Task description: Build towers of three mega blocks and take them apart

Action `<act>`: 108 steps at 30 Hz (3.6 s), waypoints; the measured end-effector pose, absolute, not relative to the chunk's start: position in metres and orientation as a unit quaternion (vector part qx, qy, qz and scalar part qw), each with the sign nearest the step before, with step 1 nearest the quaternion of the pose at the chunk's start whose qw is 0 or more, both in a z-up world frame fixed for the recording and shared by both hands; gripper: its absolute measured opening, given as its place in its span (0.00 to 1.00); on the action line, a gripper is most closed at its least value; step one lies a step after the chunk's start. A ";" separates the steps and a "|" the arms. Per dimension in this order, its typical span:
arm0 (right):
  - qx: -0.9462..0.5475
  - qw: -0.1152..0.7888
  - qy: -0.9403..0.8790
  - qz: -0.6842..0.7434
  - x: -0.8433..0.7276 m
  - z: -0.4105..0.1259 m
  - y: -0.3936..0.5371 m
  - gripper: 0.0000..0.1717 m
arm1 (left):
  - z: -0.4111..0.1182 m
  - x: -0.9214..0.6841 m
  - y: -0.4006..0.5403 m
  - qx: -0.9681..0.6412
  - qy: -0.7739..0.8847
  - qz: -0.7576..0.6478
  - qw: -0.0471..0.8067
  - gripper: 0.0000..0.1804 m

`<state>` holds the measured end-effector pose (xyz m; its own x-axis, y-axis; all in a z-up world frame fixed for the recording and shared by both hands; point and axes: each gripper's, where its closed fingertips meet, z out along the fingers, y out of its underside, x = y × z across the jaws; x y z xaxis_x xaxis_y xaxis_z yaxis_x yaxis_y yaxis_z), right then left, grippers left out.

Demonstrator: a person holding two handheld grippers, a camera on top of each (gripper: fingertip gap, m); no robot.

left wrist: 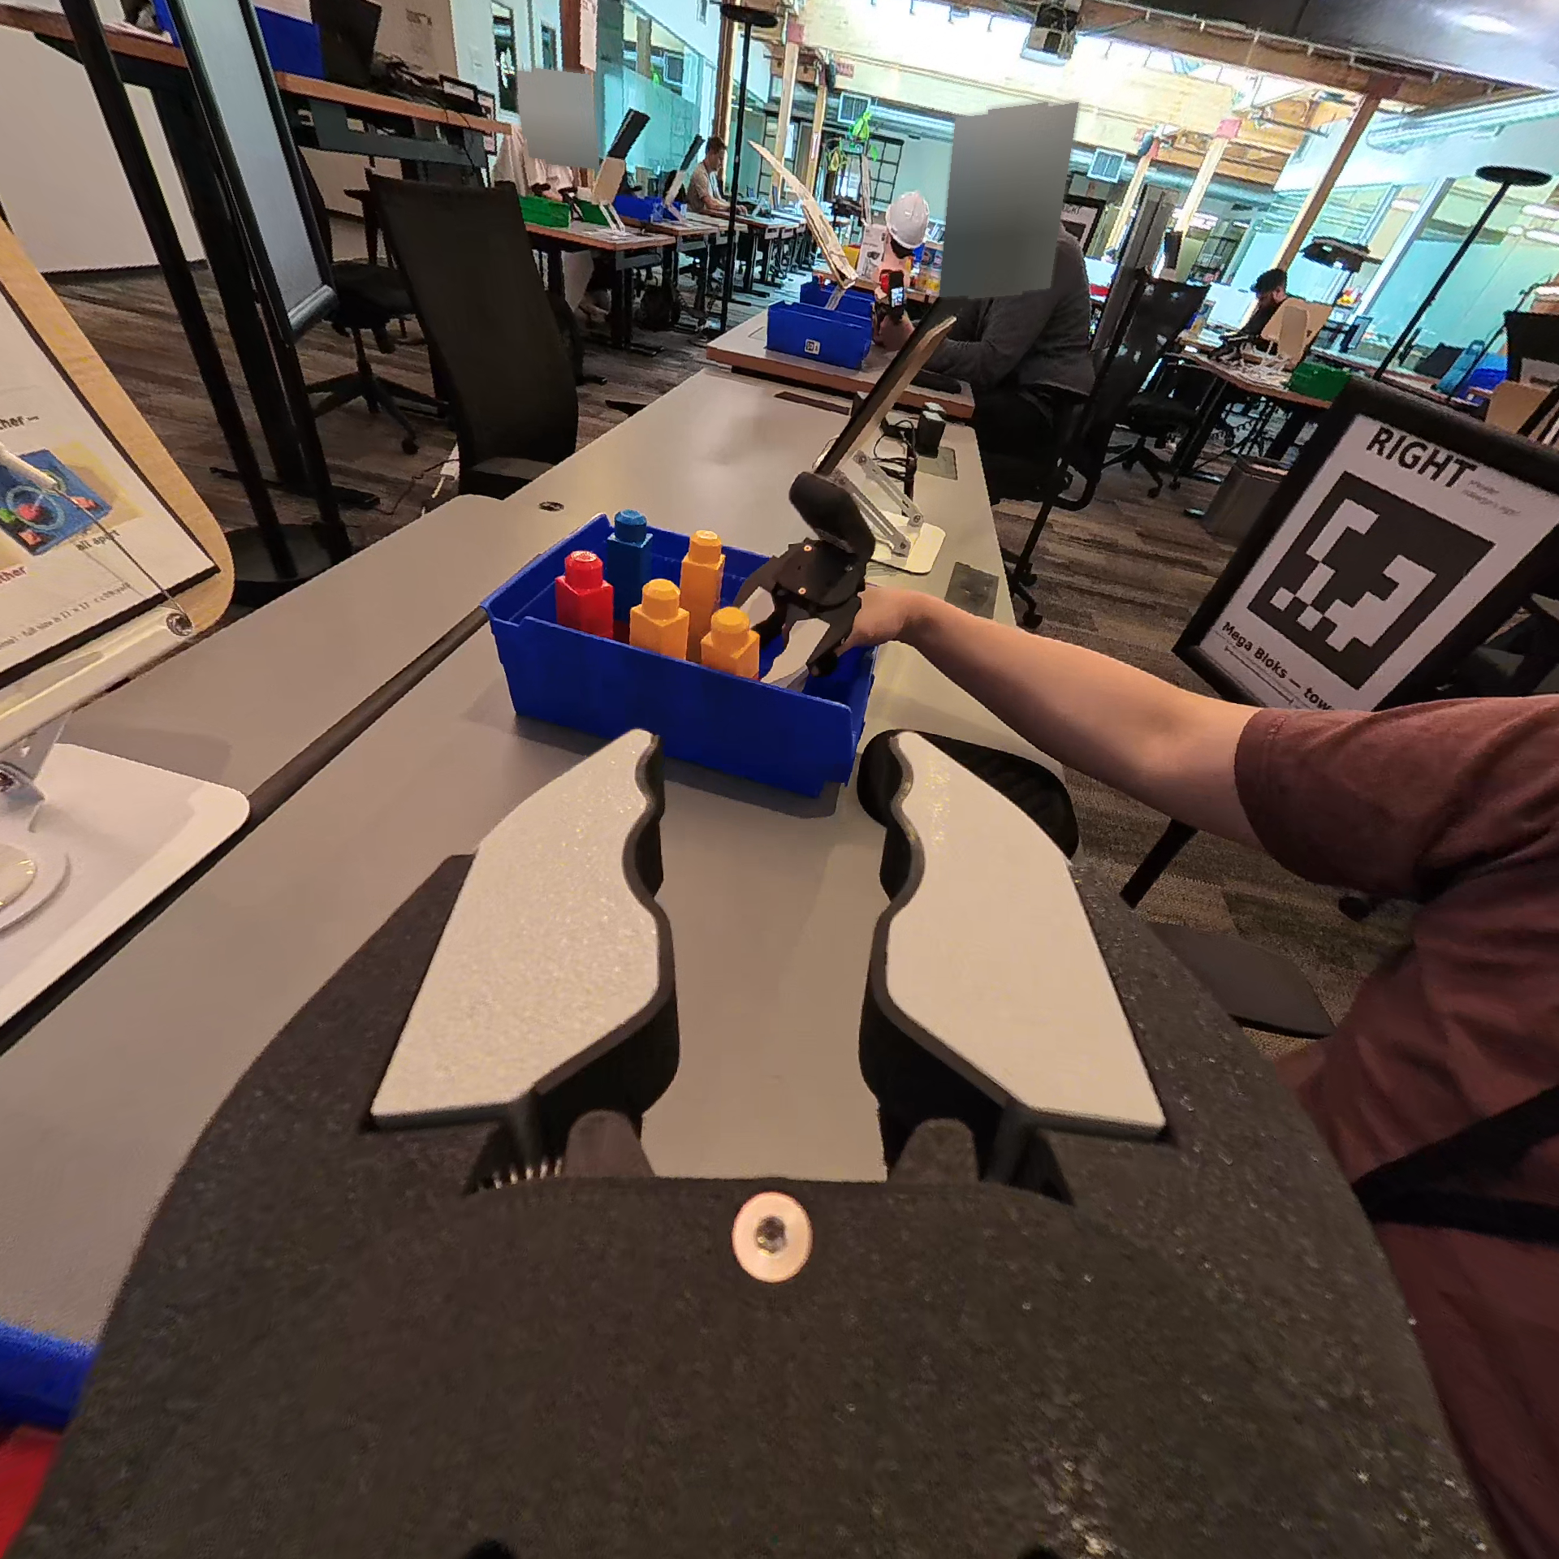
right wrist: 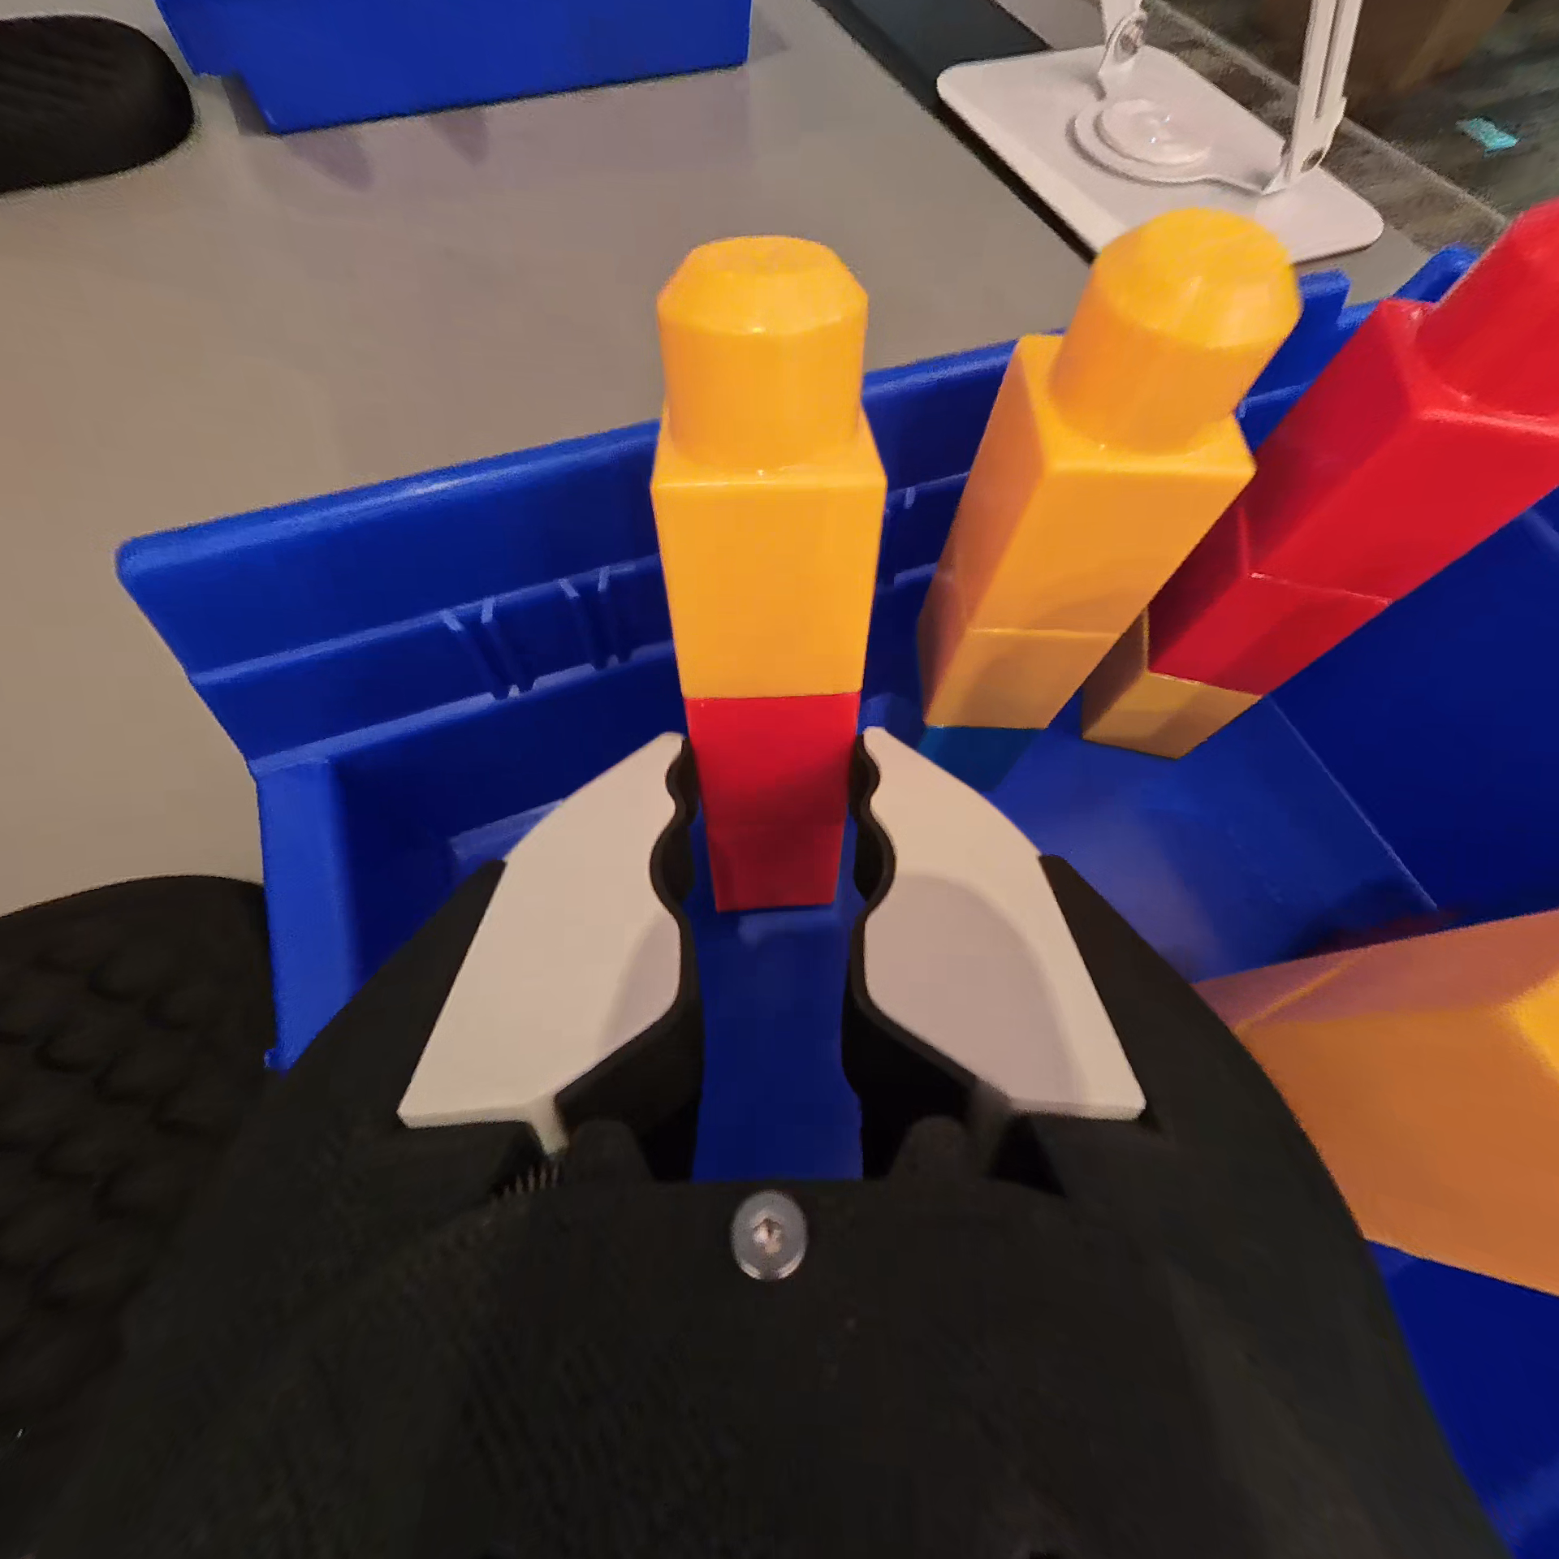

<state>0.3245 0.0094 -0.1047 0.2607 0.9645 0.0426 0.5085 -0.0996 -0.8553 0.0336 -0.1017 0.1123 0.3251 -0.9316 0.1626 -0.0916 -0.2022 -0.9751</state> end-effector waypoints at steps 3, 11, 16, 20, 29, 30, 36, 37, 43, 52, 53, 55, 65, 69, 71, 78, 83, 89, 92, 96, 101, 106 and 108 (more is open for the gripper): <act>-0.688 0.401 -0.530 0.292 0.325 -0.104 0.010 0.21 | 0.111 0.034 -0.101 -0.649 0.396 -0.425 0.491 0.27; -0.703 0.389 -0.521 0.288 0.327 -0.106 0.009 0.21 | 0.111 0.034 -0.103 -0.648 0.397 -0.429 0.488 0.27; -0.729 0.352 -0.528 0.257 0.330 -0.117 0.006 0.27 | 0.112 0.034 -0.106 -0.646 0.400 -0.432 0.486 0.27; -0.730 0.356 -0.540 0.222 0.330 -0.115 0.008 0.28 | 0.114 0.031 -0.108 -0.645 0.401 -0.432 0.486 0.27; -0.774 0.337 -0.518 0.138 0.352 -0.113 0.007 0.33 | 0.119 0.024 -0.114 -0.643 0.403 -0.432 0.488 0.28; -0.778 0.328 -0.519 0.130 0.354 -0.116 0.005 0.32 | 0.120 0.024 -0.114 -0.642 0.403 -0.431 0.489 0.28; -0.796 0.289 -0.519 0.118 0.357 -0.136 0.002 0.20 | 0.122 0.024 -0.117 -0.639 0.405 -0.432 0.491 0.28; -0.796 0.288 -0.519 0.116 0.357 -0.137 0.003 0.19 | 0.122 0.025 -0.117 -0.639 0.406 -0.432 0.491 0.28; -0.794 0.297 -0.515 0.126 0.350 -0.139 0.009 0.15 | 0.123 0.023 -0.117 -0.639 0.405 -0.431 0.492 0.28; -0.789 0.325 -0.513 0.100 0.355 -0.129 0.010 0.22 | 0.121 -0.002 -0.110 -0.664 0.391 -0.389 0.504 0.29; -0.786 0.336 -0.511 0.094 0.358 -0.121 0.009 0.23 | 0.116 -0.018 -0.104 -0.686 0.380 -0.353 0.511 0.30; -0.779 0.360 -0.507 0.085 0.363 -0.099 0.003 0.24 | 0.097 -0.065 -0.086 -0.749 0.342 -0.236 0.516 0.30; -0.705 0.553 -0.430 0.105 0.336 0.093 -0.026 0.30 | 0.023 -0.206 -0.046 -0.891 0.122 -0.054 0.434 0.30; -0.641 0.607 -0.439 0.168 0.288 0.148 -0.045 0.29 | -0.008 -0.233 -0.017 -0.915 0.033 0.010 0.401 0.27; -0.624 0.610 -0.451 0.189 0.269 0.158 -0.048 0.29 | -0.025 -0.240 -0.007 -0.924 0.010 0.038 0.380 0.26; -0.627 0.580 -0.475 0.212 0.238 0.135 -0.031 0.29 | -0.058 -0.255 0.004 -0.937 0.001 0.148 0.317 0.28; -0.637 0.557 -0.489 0.210 0.230 0.119 -0.023 0.29 | -0.072 -0.266 0.010 -0.934 -0.009 0.206 0.293 0.34; -0.630 0.559 -0.489 0.227 0.231 0.121 -0.026 0.28 | -0.084 -0.276 0.015 -0.923 -0.008 0.272 0.272 0.36; -0.628 0.560 -0.486 0.236 0.233 0.122 -0.027 0.28 | -0.091 -0.282 0.015 -0.922 -0.013 0.287 0.260 0.36; -0.628 0.558 -0.486 0.241 0.233 0.120 -0.026 0.28 | -0.092 -0.284 0.016 -0.920 -0.015 0.290 0.262 0.33; -0.628 0.557 -0.486 0.243 0.232 0.119 -0.024 0.27 | -0.097 -0.280 0.016 -0.924 0.004 0.283 0.256 0.21; -0.630 0.555 -0.486 0.243 0.232 0.117 -0.021 0.27 | -0.094 -0.276 0.013 -0.930 0.015 0.269 0.251 0.15; -0.631 0.555 -0.485 0.244 0.232 0.116 -0.020 0.27 | -0.094 -0.276 0.012 -0.932 0.015 0.258 0.255 0.15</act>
<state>0.2320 -0.0200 0.1158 0.4109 0.8822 0.2297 0.3402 0.0854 -0.9365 -0.2756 0.0125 -0.0940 0.8664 0.1040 -0.4883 -0.1590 -0.8696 -0.4675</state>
